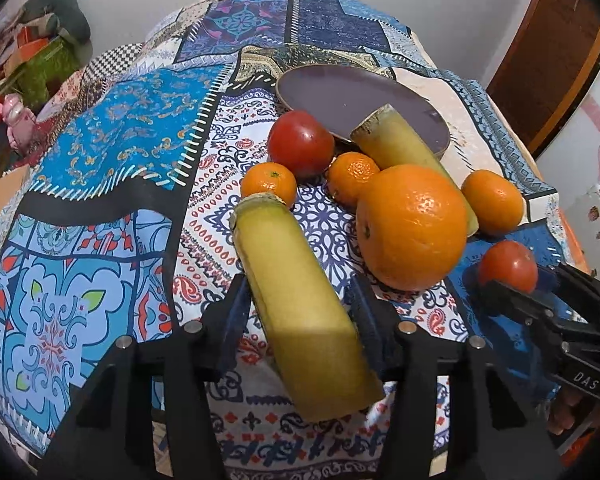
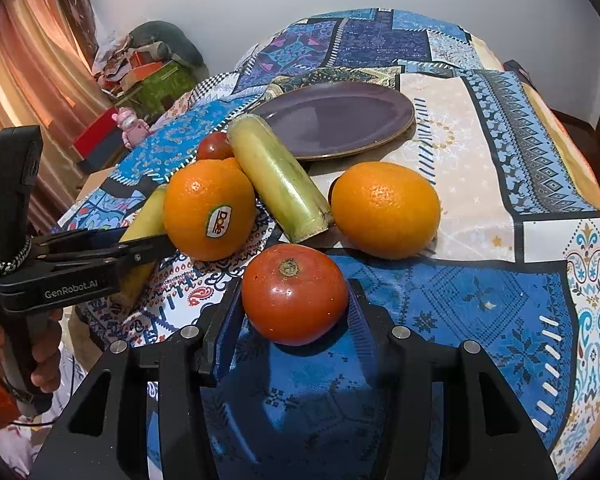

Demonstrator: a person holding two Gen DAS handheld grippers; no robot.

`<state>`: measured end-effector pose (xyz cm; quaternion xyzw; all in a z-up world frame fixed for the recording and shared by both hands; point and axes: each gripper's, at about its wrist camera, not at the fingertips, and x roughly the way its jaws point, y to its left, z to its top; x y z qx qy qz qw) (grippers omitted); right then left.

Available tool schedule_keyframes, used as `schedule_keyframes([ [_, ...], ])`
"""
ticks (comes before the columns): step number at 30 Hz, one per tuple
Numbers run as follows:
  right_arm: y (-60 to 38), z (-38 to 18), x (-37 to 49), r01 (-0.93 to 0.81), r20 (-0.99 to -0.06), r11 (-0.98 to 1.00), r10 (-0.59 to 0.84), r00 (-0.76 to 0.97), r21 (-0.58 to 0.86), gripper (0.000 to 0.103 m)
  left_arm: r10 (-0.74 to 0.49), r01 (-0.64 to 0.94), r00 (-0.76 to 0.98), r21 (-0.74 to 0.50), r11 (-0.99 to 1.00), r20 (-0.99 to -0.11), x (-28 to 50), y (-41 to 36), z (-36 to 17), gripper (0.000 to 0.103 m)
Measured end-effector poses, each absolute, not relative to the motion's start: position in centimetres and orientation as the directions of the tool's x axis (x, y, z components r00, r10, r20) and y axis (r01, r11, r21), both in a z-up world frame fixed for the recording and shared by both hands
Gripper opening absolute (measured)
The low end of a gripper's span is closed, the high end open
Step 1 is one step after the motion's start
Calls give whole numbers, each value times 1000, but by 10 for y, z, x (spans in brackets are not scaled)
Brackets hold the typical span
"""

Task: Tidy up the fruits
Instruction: 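Lift the corn cob with the left tool while the right tool grasps the tomato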

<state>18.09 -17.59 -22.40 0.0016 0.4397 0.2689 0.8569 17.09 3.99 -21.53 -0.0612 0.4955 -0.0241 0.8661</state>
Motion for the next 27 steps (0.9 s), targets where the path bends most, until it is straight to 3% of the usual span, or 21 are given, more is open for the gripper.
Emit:
schedule_keyframes([
  [7,-179,-220,177,-460,-744,857,462,482,234,46,-96,46,507,-85,995,-856,150,39,-204,38],
  [27,-184,-206,178,-453,-727,863,458,512,224,46,-75,83,523,-37,996,-849,154,31,-209,37],
])
